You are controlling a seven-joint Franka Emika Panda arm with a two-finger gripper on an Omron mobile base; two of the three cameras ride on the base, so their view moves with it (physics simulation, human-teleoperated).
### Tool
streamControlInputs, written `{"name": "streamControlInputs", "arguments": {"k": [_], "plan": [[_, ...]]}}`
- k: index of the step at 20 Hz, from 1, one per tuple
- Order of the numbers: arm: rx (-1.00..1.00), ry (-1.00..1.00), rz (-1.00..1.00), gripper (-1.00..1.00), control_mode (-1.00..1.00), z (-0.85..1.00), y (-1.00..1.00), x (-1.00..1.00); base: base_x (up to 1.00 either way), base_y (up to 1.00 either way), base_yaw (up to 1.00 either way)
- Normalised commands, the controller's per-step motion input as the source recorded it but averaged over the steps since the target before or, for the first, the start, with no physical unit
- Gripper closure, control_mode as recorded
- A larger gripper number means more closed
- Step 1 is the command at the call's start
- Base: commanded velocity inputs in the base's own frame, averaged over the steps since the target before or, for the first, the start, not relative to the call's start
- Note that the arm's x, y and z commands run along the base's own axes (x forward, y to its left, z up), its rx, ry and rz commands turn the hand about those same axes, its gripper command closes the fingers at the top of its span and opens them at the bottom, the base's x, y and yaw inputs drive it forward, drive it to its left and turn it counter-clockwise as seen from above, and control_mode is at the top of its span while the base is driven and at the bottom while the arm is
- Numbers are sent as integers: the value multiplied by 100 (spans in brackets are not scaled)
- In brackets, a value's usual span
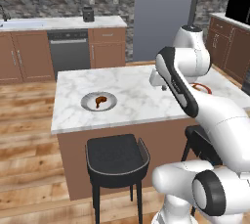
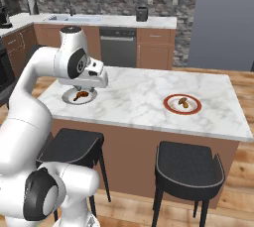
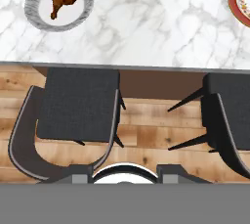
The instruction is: Transport the chicken drumstick and mushroom to the fridge. Place the chicken drumstick on the rack containing meat and place the mushroom on the rack containing the vegetable, ensuring meats and vegetables are on different racks.
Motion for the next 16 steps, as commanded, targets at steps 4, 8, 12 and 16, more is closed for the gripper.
{"name": "streamControlInputs", "arguments": {"k": [4,8,12,16], "plan": [[0,0,1,-100,-100,-4,5,-52,0,0,0],[0,6,8,-100,-100,-12,19,-57,0,0,0],[0,0,0,-100,-100,0,11,-60,0,0,0],[0,0,0,-100,-100,0,0,-82,0,0,0]]}}
